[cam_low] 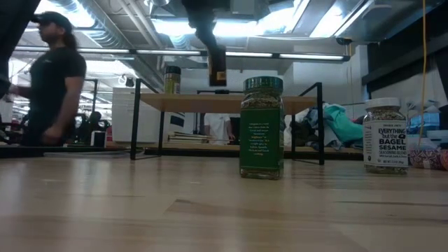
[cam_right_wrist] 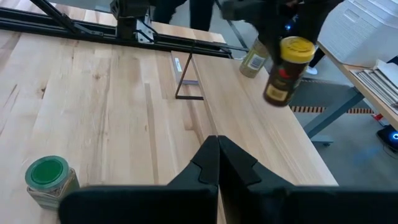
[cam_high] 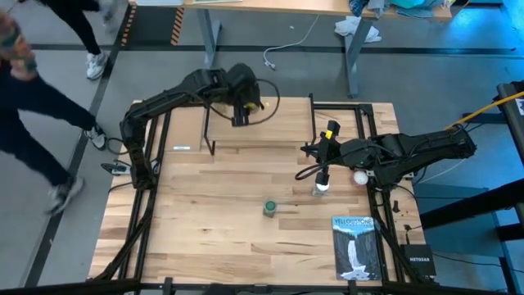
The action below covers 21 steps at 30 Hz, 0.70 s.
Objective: Shelf spices
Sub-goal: Put the yellow seasoning bottle on the shelf
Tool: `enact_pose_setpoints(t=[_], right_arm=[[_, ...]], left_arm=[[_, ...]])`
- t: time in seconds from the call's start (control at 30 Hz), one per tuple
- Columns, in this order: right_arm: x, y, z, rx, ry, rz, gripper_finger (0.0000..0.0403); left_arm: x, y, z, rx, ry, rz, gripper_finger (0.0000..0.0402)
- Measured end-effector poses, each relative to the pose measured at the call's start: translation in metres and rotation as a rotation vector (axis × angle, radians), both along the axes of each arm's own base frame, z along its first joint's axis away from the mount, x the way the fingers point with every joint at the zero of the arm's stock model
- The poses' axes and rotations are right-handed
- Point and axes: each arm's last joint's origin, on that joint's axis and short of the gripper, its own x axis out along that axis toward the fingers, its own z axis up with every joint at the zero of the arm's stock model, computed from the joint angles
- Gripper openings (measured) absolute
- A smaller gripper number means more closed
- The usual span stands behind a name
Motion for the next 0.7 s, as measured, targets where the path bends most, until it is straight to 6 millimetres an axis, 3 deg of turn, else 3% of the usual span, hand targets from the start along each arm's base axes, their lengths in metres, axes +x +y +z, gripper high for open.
enact_pose_setpoints(t=[0.33, 0.7], right_arm=[[0.000, 0.000, 0.000, -0.006, 0.003, 0.004, 0.0001], [0.000, 0.000, 0.000, -0.002, 0.003, 0.011, 0.0001]], left_arm=[[-0.027, 0.042, -0.006, -0.110, 0.010, 0.132, 0.0215], [-0.040, 0.061, -0.009, -0.207, -0.018, 0.149, 0.0215]])
